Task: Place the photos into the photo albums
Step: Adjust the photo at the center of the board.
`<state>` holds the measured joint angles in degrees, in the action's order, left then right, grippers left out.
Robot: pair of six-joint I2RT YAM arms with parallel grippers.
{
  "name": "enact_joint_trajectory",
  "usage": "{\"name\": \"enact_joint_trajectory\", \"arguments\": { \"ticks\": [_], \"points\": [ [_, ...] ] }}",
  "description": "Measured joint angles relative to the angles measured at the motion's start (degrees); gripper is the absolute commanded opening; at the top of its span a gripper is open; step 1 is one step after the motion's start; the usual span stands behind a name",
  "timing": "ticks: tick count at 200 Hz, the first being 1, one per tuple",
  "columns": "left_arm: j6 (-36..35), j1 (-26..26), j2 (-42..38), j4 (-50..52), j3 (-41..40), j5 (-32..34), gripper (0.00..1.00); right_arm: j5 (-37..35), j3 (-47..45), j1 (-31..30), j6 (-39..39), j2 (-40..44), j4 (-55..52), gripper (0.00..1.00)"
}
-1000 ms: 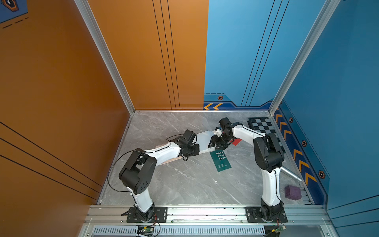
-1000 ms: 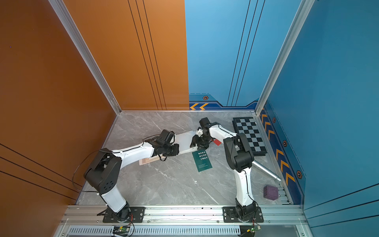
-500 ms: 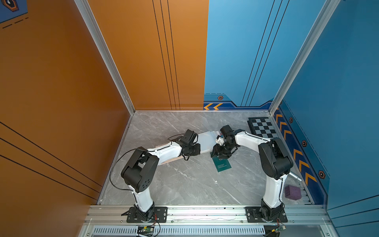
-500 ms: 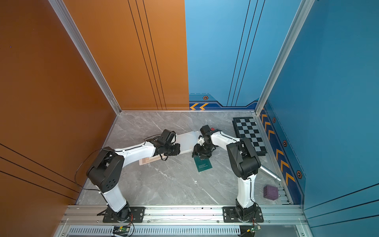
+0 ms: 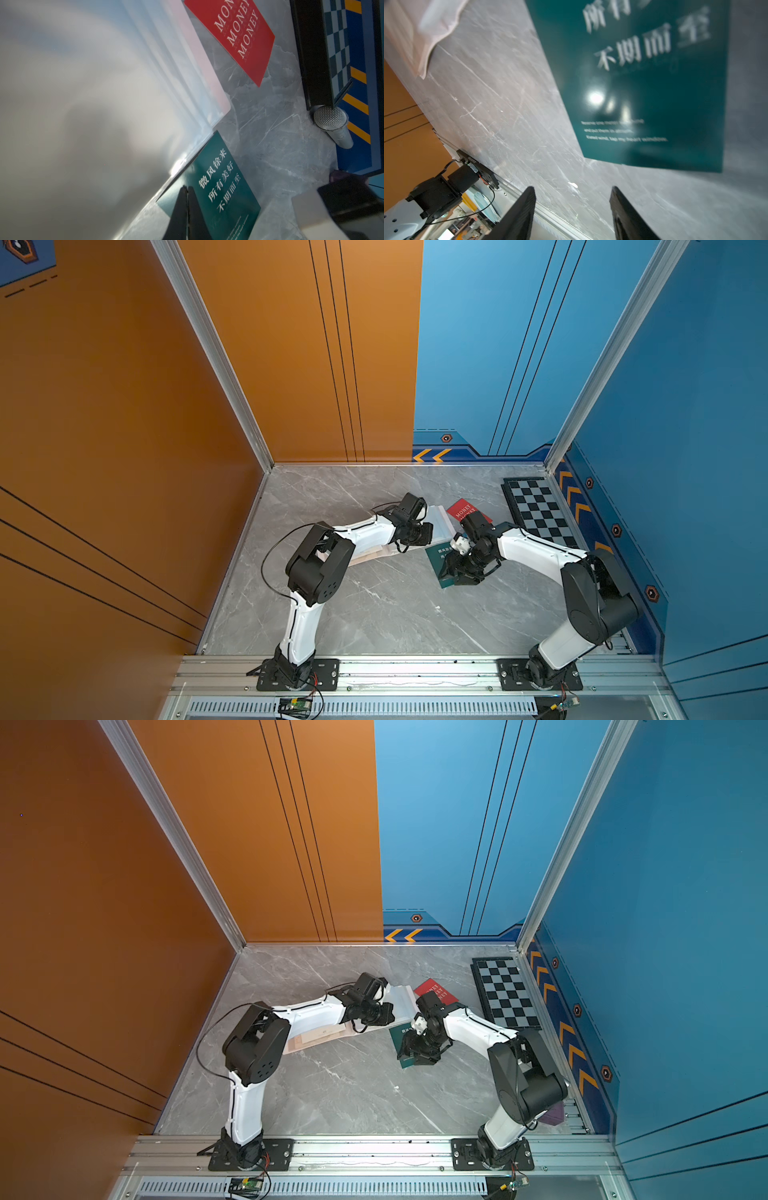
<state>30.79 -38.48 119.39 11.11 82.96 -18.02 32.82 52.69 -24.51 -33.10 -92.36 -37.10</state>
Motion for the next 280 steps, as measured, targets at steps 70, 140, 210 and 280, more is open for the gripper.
{"name": "enact_joint_trajectory", "arguments": {
  "ticks": [70,140,210,280],
  "points": [
    [-7.06,-3.43,6.21,9.01,8.79,4.39,0.06,0.48,-8.15,4.85,-6.21,5.62,5.9,0.6],
    [-8.79,-3.43,6.21,11.89,9.2,8.87,0.06,1.05,-8.5,5.03,-6.36,5.33,7.56,0.6],
    [-8.74,-3.26,8.68,12.46,12.92,10.51,0.08,1.05,-9.27,5.01,-6.36,5.2,7.82,0.6],
    [-8.68,-3.28,6.56,9.86,8.83,10.78,0.07,1.81,-9.4,4.98,-6.64,3.67,11.19,0.6]
  ]
}}
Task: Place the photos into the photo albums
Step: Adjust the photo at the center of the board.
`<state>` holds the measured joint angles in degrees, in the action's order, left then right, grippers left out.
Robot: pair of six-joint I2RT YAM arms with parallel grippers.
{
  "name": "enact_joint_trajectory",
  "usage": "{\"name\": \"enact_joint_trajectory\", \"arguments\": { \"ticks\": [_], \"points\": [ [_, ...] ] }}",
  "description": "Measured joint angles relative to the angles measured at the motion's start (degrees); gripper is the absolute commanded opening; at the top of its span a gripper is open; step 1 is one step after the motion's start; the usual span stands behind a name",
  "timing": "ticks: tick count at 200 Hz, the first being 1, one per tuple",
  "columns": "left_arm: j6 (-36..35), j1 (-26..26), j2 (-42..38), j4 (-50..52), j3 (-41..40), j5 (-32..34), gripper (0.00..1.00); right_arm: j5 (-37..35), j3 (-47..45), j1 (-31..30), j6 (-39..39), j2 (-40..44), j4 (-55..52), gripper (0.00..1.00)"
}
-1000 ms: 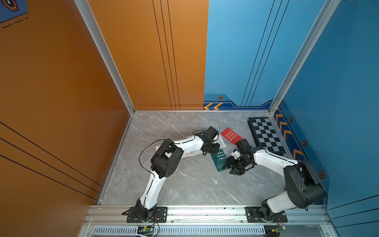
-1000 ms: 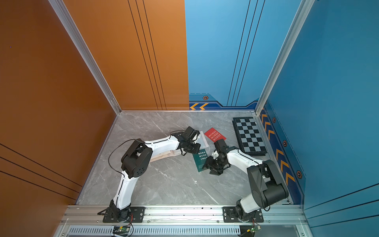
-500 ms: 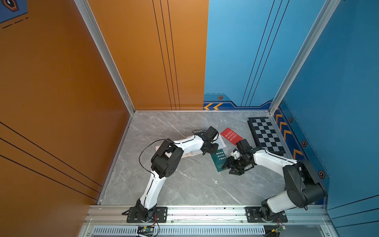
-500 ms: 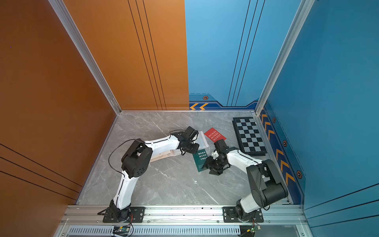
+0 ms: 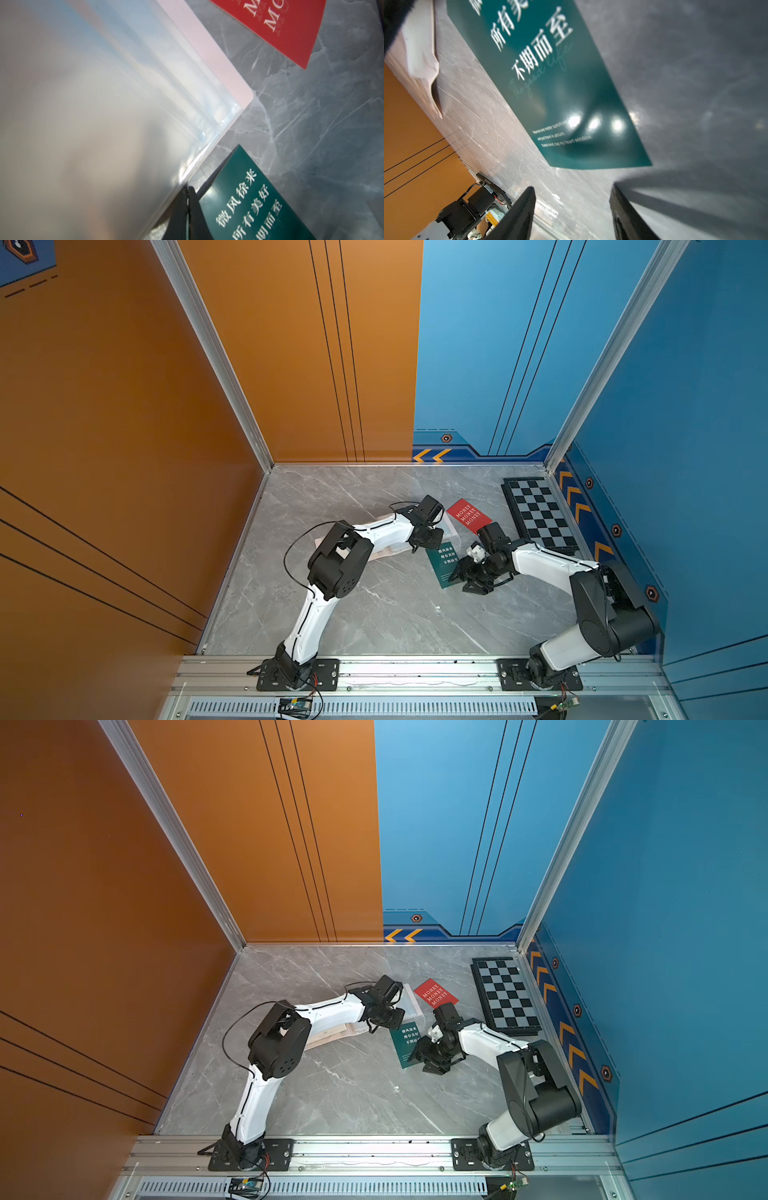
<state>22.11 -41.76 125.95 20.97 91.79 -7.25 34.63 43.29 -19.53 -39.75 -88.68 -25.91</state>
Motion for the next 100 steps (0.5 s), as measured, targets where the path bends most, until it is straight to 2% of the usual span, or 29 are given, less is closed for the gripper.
{"name": "enact_joint_trajectory", "arguments": {
  "ticks": [100],
  "points": [
    [4.96,-2.49,-14.03,-0.98,-19.91,1.62,0.06,1.33,7.23,3.69,0.22,-7.61,3.63,0.6]
  ]
}}
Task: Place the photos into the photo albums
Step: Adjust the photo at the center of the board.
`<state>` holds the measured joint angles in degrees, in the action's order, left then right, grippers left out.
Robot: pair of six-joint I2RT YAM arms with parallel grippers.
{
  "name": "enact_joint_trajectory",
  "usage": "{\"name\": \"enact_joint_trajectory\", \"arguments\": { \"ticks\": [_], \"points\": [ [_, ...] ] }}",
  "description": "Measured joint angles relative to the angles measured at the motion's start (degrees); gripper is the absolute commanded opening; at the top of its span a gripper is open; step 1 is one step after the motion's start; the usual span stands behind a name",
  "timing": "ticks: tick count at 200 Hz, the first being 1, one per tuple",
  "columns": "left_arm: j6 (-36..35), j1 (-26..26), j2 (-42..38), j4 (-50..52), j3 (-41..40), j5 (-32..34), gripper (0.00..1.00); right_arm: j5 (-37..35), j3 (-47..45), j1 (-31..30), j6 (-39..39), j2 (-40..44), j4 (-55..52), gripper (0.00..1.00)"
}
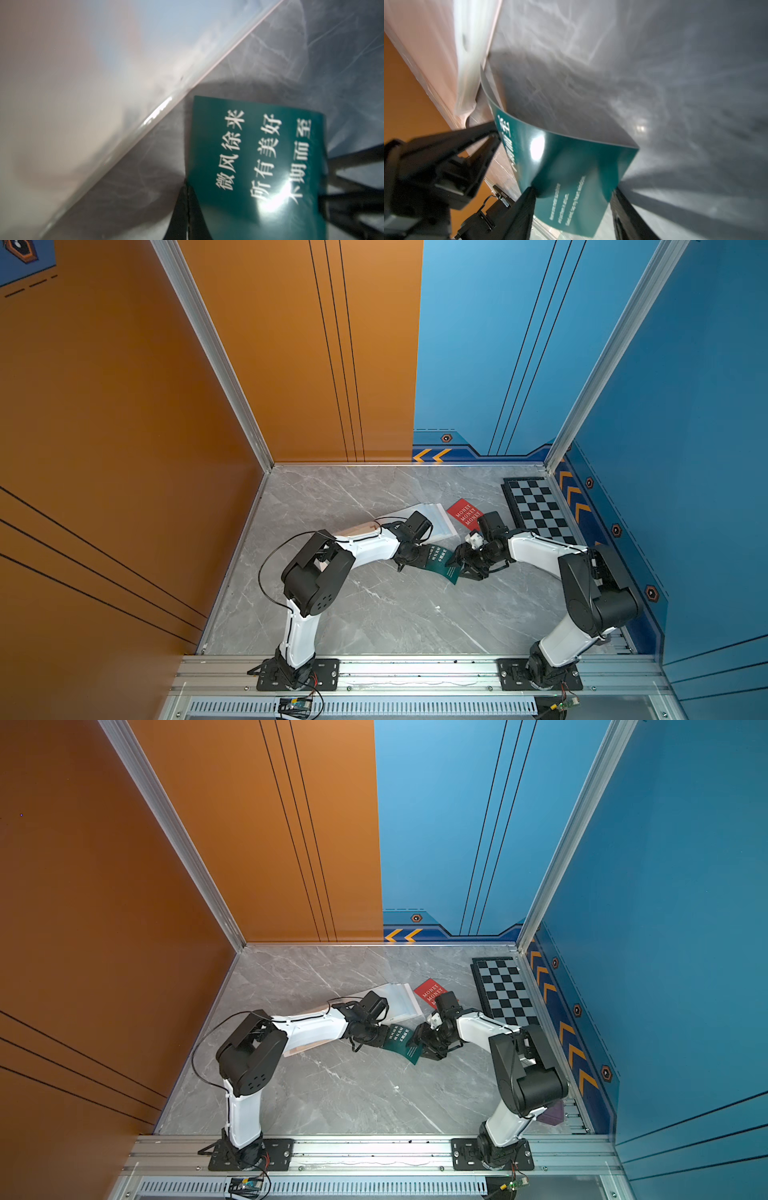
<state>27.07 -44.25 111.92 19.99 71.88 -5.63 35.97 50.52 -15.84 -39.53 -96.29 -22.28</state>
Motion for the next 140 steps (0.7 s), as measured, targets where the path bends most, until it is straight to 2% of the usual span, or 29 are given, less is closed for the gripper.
{"name": "enact_joint_trajectory", "arguments": {
  "ticks": [39,78,98,140],
  "points": [
    [2.84,-1.97,-4.68,0.81,-5.79,0.11,0.06,-0.17,2.84,2.89,3.26,-2.14,-0.92,0.6],
    [4.15,-2.71,-5.66,1.73,-6.69,0.28,0.07,-0.17,4.74,3.96,6.23,-3.45,-3.15,0.6],
    [4.26,-2.54,-6.1,2.51,-6.71,0.52,0.17,-0.17,4.94,3.96,7.3,-3.48,-4.55,0.6],
    [5.01,-1.25,-10.27,3.96,-6.84,1.18,0.28,-0.17,5.14,3.34,8.72,-3.48,-5.84,0.6]
  ]
}}
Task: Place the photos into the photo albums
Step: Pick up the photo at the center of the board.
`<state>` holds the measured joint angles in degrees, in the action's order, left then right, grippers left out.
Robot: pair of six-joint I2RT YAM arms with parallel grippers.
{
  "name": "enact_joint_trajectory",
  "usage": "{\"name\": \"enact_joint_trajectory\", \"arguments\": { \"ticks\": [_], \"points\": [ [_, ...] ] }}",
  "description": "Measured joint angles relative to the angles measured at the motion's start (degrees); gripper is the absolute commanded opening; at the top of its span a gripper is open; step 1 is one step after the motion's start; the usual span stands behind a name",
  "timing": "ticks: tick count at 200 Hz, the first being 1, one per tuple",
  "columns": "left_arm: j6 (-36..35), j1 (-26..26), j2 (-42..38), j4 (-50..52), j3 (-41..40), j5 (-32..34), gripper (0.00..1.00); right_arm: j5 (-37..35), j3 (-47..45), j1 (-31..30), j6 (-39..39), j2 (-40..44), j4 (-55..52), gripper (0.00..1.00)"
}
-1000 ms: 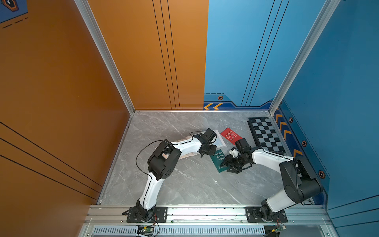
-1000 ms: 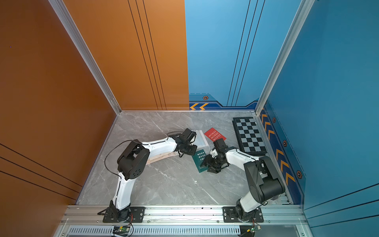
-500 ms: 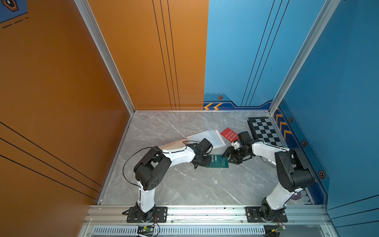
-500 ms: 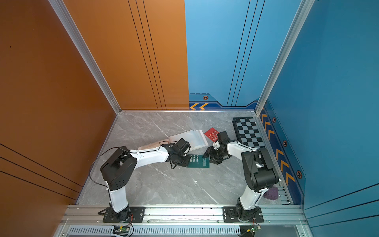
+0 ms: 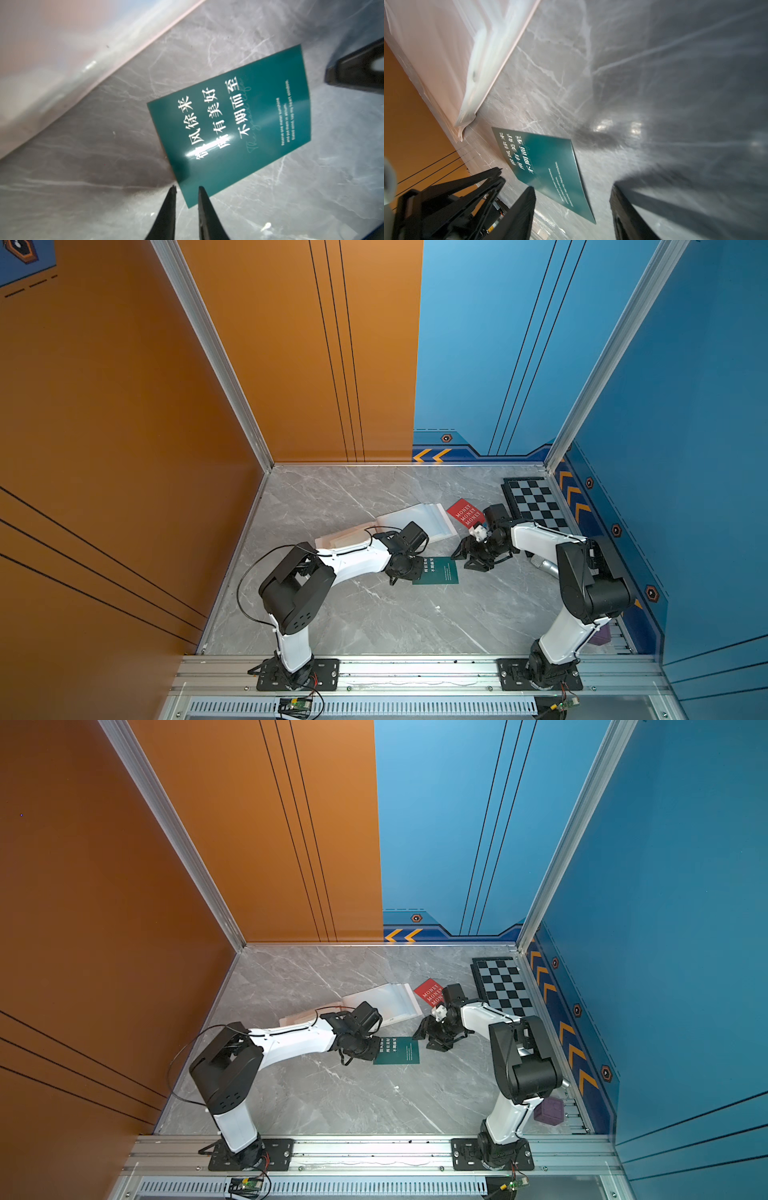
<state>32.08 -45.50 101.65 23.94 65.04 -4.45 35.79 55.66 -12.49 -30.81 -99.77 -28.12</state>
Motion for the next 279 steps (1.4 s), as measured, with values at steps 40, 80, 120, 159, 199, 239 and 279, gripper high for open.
{"name": "enact_joint_trajectory", "arguments": {
  "ticks": [40,80,120,159,199,239,279],
  "points": [
    [1.51,2.03,-3.74,-3.15,-2.4,-1.42,0.29,0.0,0.04,-1.51,0.17,0.0,-0.42,0.6],
    [5.09,5.33,-2.73,-8.37,-9.14,-6.54,0.28,0.44,0.37,-2.47,0.15,-0.44,-0.37,0.6],
    [8.0,5.92,-0.15,-16.0,-10.23,-11.43,0.28,2.32,0.39,-2.56,-0.37,-0.96,0.22,0.6],
    [8.92,5.53,1.29,-18.67,-9.62,-12.79,0.28,4.66,-0.17,-2.34,-2.08,-1.42,2.47,0.6],
    [9.44,5.57,1.33,-18.67,-9.62,-12.76,0.27,4.94,-0.48,-2.1,-2.71,-1.14,3.78,0.6],
    [9.44,5.57,1.36,-18.58,-9.53,-12.72,0.27,5.09,-0.79,-2.05,-3.15,2.51,3.85,0.6],
    [9.42,5.57,1.99,-18.23,-8.7,-12.72,0.27,7.56,-0.72,-1.57,-3.67,6.6,4.87,0.59]
  ]
}}
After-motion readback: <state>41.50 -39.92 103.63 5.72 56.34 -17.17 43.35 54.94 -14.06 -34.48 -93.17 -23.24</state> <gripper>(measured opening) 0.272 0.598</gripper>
